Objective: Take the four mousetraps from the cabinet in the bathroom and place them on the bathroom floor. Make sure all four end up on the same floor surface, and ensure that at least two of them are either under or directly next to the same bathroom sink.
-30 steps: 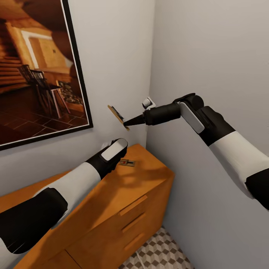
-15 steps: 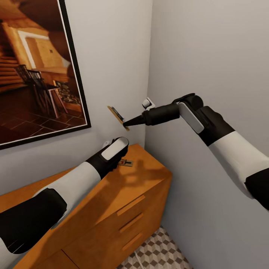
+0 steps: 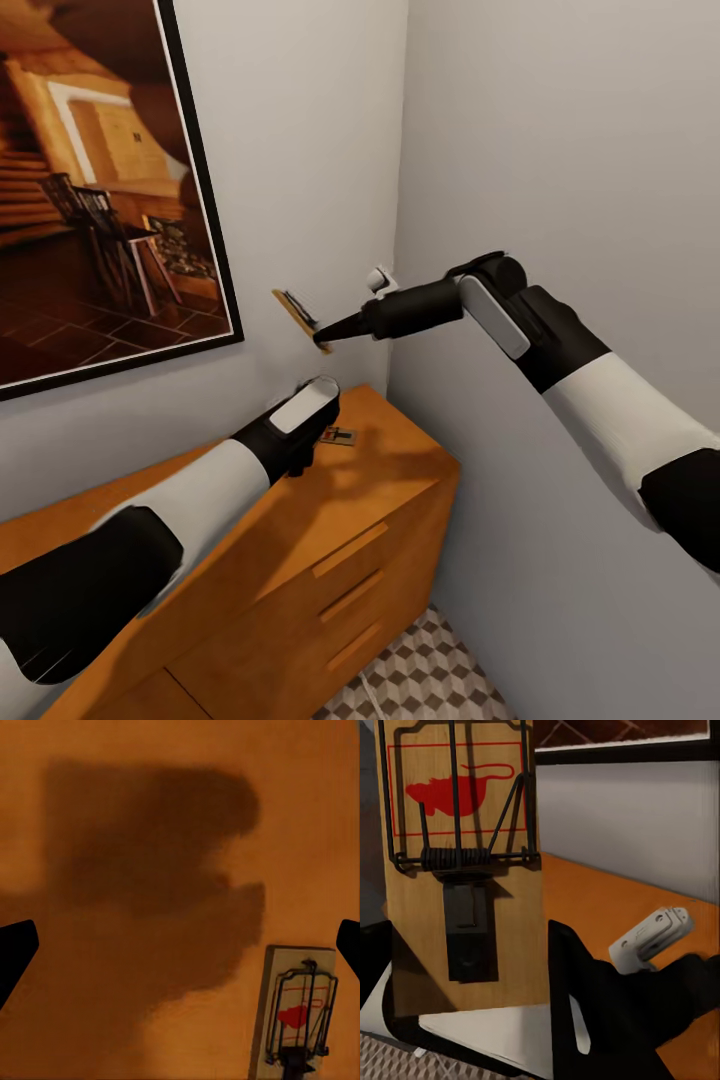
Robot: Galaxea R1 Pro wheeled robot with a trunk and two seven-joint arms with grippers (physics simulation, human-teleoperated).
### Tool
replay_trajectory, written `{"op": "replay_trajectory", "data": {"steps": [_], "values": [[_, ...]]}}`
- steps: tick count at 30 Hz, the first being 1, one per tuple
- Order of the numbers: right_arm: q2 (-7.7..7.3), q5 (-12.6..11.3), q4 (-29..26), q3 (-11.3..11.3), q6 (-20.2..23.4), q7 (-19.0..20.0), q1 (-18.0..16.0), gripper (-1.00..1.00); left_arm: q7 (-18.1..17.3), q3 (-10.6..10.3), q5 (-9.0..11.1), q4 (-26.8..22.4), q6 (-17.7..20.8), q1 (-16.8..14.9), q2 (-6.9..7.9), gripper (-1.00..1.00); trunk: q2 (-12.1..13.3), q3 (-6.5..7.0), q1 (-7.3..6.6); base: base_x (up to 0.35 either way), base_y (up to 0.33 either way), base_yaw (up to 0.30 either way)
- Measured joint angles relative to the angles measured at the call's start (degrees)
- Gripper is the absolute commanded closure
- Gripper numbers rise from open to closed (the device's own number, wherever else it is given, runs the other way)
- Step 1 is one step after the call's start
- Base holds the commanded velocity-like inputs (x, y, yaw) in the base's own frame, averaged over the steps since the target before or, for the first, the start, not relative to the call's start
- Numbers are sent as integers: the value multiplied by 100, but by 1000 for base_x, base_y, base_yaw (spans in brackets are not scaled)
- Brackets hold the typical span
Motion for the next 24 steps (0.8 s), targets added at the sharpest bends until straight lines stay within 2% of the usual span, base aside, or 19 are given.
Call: {"op": "replay_trajectory", "data": {"steps": [4,12,18,24], "values": [[96,-5,0,0,-2,-253,18,100,-59,-1,-7,167,-68,25,2,-100,0,0,0,0,0,0],[127,-5,5,-6,-4,-328,65,100,-269,-26,-14,159,-68,31,-5,-100,0,0,0,0,0,0],[118,-4,22,-7,-3,-332,125,100,-686,-288,-3,104,-42,32,0,-100,0,0,-1,74,-85,0],[116,-5,32,-8,-3,-333,134,100,-788,-411,8,26,-43,40,-2,-100,0,0,0,47,-76,0]]}}
